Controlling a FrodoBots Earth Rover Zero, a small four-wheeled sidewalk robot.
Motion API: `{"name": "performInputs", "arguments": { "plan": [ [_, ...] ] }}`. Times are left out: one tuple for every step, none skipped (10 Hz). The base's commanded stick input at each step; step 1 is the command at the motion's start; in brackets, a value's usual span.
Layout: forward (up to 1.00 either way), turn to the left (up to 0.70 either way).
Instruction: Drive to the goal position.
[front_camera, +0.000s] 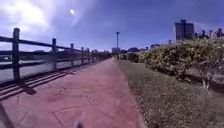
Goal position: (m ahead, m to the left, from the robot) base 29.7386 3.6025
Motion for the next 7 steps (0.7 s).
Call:
{"name": "performInputs", "arguments": {
  "plan": [
    [0.7, 0.0],
    [0.7, 0.0],
    [0.7, 0.0],
    [0.7, 0.0],
    [0.7, 0.0],
    [0.7, 0.0],
    [0.7, 0.14]
  ]
}}
